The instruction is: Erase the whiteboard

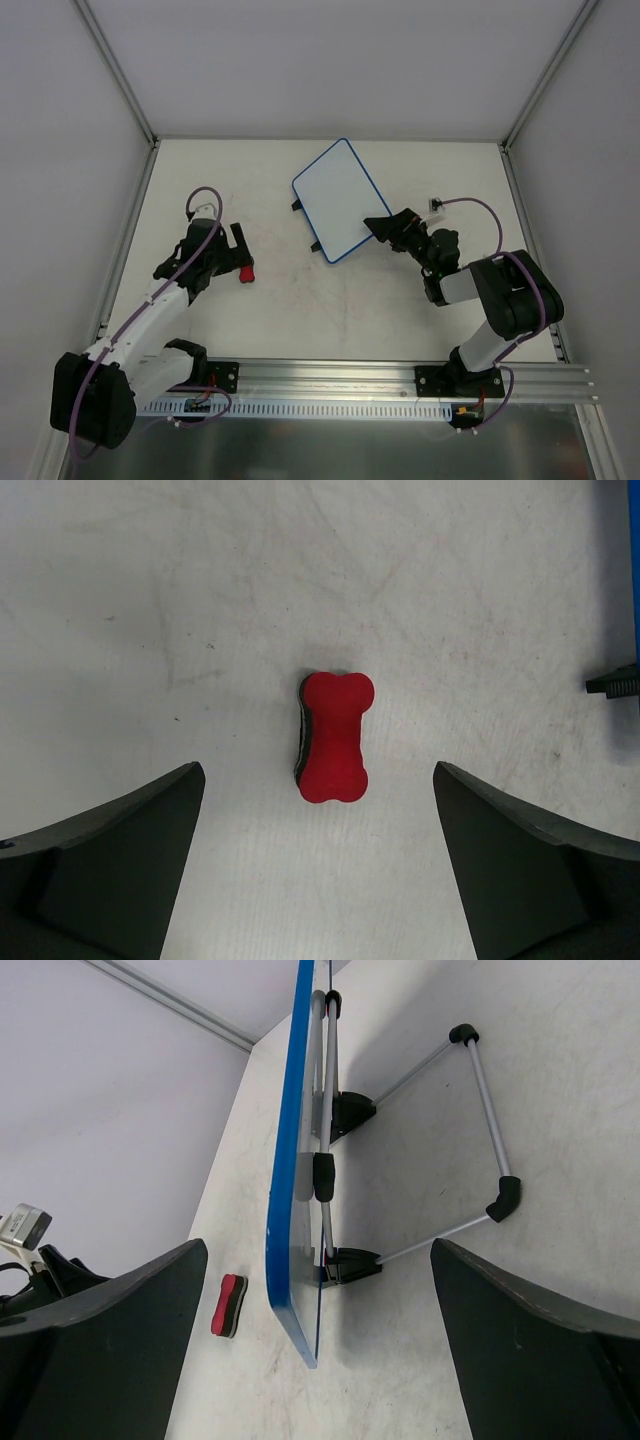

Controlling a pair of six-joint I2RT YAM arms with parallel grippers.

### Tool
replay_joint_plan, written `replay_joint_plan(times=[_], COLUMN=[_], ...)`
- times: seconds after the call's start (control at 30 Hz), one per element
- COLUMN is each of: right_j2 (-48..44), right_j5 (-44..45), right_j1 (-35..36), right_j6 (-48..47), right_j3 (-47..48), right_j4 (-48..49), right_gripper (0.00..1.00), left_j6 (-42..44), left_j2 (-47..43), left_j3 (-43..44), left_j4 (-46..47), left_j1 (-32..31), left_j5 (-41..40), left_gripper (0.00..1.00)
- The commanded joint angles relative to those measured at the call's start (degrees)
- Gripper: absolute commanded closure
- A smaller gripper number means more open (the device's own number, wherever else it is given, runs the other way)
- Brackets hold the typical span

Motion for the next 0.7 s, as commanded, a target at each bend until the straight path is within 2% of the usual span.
replay_joint_plan(times=[0.0,0.3,0.43,0.53,0.57,0.63,0.67], right_j2=[-1.5,-11.7,-22.6,-30.8,-37.4,-44.7,-48.4], right_j5=[0.5,3.1,4.2,5.1,6.3,7.6,9.2], right_j1=[0.3,0.4,0.4,0.4,0.5,0.8,0.9], right_j6=[-1.8,-5.9,-7.8,-9.9,-11.5,-14.0,-16.5], right_j3=[0.3,-7.3,-11.8,-13.9,-14.1,-14.0,-13.5], right_j4=[8.2,6.9,3.4,-6.3,-14.6,-25.0,-34.8], right_gripper=[0.01,0.01,0.01,0.01,0.01,0.01,0.01], left_j6=[1.1,0.6,0.9,1.0,1.0,1.1,1.1], left_j2=[-3.0,-11.8,-16.2,-18.3,-18.6,-19.0,-19.2], left_j3=[-1.8,-5.7,-7.3,-7.9,-7.9,-8.0,-8.0], left_j4=[2.2,4.5,4.8,5.0,5.0,5.0,5.0], left_j1=[0.6,0.6,0.6,0.5,0.6,0.6,0.5], left_j5=[-3.9,-5.3,-6.6,-6.5,-6.4,-6.2,-6.0], left_gripper=[0.01,0.01,0.01,0.01,0.01,0.01,0.01])
